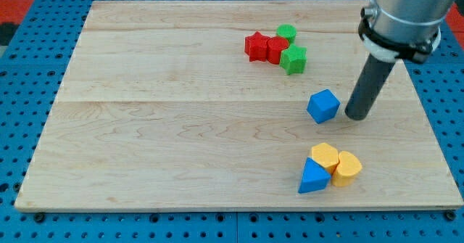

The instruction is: Place the blue cube to the top of the yellow hexagon

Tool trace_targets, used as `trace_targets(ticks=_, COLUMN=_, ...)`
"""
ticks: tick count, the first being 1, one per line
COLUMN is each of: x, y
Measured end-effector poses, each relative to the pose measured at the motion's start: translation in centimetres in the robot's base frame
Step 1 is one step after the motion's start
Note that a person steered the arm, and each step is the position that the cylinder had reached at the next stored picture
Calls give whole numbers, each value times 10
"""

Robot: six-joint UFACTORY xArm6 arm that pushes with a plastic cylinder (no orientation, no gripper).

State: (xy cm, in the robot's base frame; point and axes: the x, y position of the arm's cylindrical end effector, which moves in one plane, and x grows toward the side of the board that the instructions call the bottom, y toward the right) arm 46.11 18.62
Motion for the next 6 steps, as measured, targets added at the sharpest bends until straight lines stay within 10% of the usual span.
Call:
trace_targets(ticks=3, x=-26, y=-126)
trace_targets(ticks=6, x=24, y=-57)
